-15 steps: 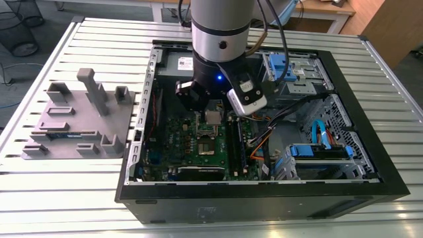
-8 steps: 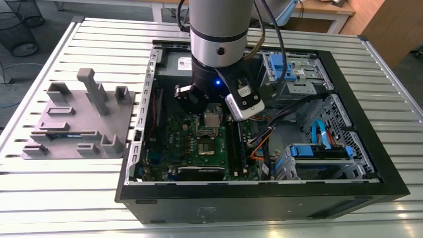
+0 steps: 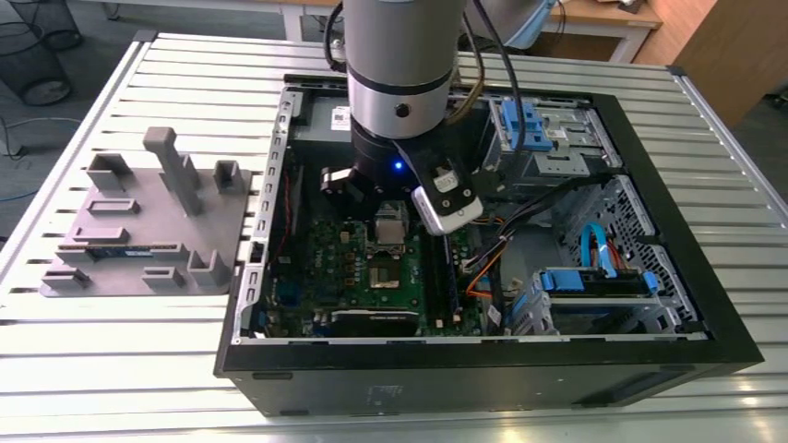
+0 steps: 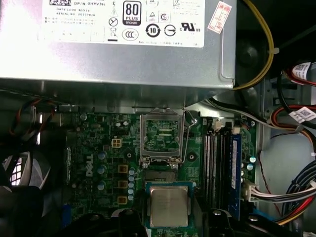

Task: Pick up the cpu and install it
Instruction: 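Place the cpu into insertion slot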

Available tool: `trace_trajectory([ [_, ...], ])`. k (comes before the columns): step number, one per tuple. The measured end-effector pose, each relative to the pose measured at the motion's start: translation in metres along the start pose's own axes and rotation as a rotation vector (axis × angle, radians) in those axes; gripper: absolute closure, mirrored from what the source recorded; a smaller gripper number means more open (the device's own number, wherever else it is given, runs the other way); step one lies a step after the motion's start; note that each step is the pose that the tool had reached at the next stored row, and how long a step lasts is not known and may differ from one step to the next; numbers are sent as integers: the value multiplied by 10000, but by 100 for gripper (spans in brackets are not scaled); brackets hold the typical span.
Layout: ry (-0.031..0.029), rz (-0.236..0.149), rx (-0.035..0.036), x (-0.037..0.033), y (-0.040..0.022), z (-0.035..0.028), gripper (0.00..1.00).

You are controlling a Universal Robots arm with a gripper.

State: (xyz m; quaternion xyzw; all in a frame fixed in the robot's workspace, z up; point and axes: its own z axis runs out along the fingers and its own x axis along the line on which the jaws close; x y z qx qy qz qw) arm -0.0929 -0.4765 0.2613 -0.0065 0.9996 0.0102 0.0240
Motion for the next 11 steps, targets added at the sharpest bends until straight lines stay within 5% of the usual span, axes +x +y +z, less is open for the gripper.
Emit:
trace_trajectory([
  [11, 0, 3, 0, 12, -53, 164, 53],
])
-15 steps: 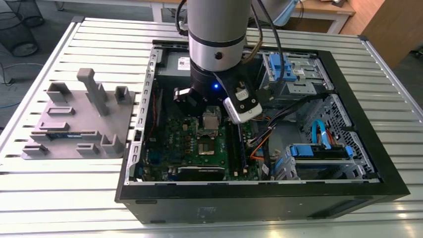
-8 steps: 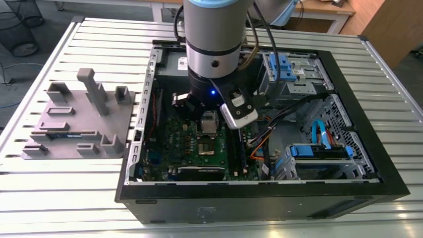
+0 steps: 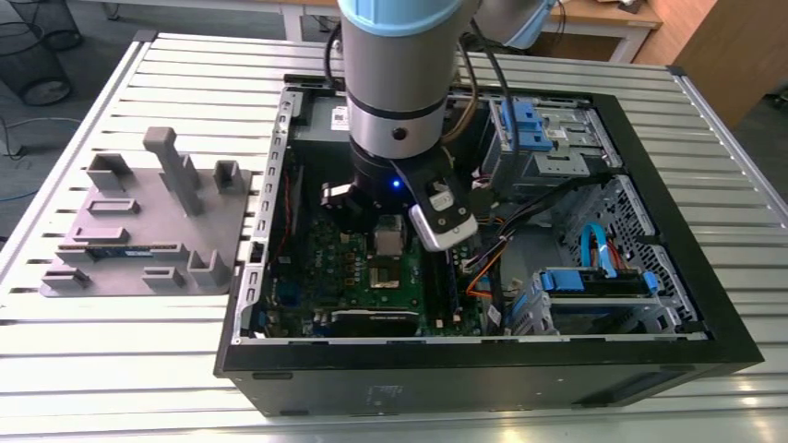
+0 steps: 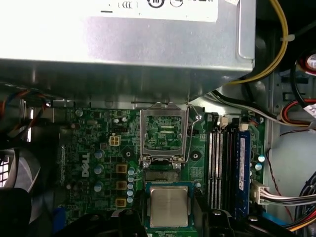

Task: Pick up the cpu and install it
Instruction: 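Place the cpu into insertion slot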

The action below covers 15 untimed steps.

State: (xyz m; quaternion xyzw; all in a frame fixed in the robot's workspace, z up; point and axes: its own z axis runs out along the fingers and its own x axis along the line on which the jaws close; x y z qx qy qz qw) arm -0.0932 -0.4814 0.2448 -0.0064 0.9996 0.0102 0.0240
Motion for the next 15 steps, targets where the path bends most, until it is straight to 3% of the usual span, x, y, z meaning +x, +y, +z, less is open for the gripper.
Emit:
trace_trajectory([
  [6, -1, 3, -1, 4, -44, 62, 53],
  [15, 0, 1, 0, 7, -47, 104, 53],
])
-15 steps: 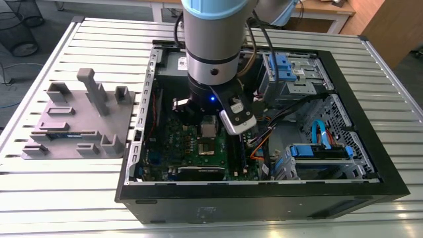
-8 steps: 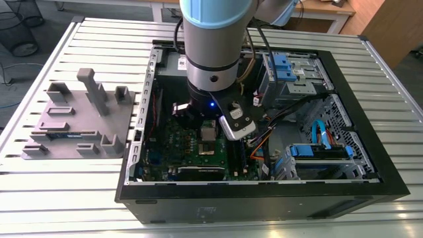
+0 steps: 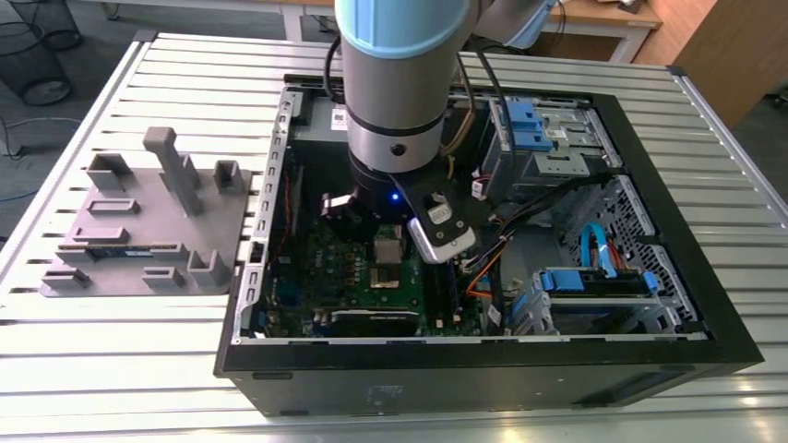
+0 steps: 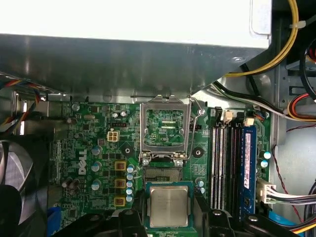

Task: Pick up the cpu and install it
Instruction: 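Place the cpu into insertion slot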

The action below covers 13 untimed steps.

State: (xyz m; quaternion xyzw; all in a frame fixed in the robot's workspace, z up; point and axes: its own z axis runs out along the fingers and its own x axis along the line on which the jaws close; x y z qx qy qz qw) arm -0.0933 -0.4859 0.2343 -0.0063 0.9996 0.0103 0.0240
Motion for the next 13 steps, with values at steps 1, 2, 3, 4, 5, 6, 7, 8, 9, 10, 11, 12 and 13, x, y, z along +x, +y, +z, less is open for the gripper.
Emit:
trace_trajectory([
  [1, 0, 0, 0, 1, -2, 14, 53],
  [2, 0, 0, 0, 3, -3, 28, 53],
  [3, 0, 1, 0, 4, -4, 42, 53],
  [4, 0, 1, 0, 4, -5, 56, 53],
  [5, 0, 0, 0, 5, -5, 66, 53],
  [6, 1, 0, 1, 5, -6, 70, 53],
  [7, 1, 0, 3, 5, -6, 70, 53],
  [8, 2, 0, 4, 5, -6, 71, 53],
  [9, 1, 0, 2, 5, -6, 73, 53],
  [10, -1, 0, -1, 5, -5, 77, 53],
  [11, -3, 0, -4, 5, -5, 84, 53],
  [12, -2, 0, -2, 6, -6, 94, 53],
  [13, 0, 0, 1, 7, -7, 107, 53],
])
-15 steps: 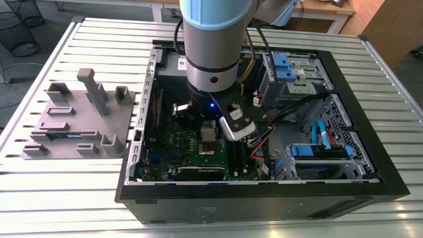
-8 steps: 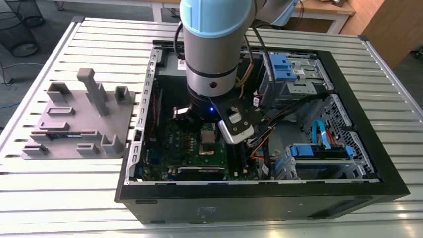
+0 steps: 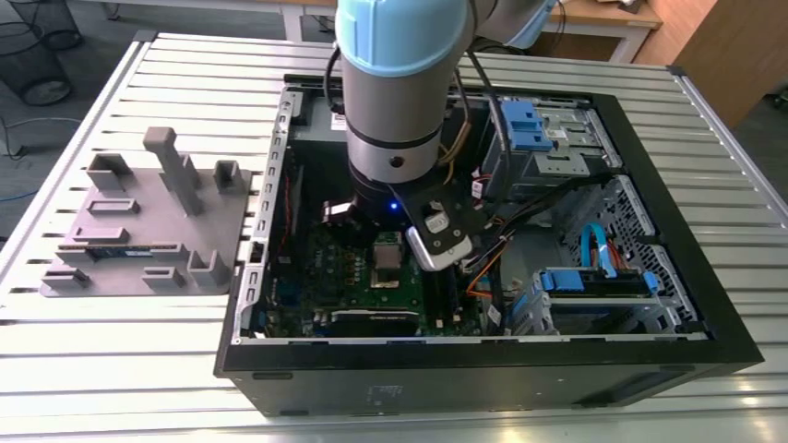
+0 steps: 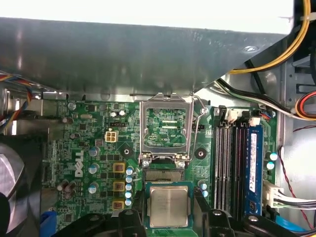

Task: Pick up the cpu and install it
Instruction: 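Place the cpu into insertion slot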

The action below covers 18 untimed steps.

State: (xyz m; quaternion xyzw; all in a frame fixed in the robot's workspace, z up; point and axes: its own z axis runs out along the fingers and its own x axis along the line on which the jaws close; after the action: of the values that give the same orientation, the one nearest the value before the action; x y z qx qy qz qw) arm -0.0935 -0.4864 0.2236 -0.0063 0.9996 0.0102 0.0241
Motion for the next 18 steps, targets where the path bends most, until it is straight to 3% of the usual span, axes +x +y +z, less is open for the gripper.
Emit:
trace_trajectory([
  [18, 0, 2, 4, 15, -57, 189, 53],
])
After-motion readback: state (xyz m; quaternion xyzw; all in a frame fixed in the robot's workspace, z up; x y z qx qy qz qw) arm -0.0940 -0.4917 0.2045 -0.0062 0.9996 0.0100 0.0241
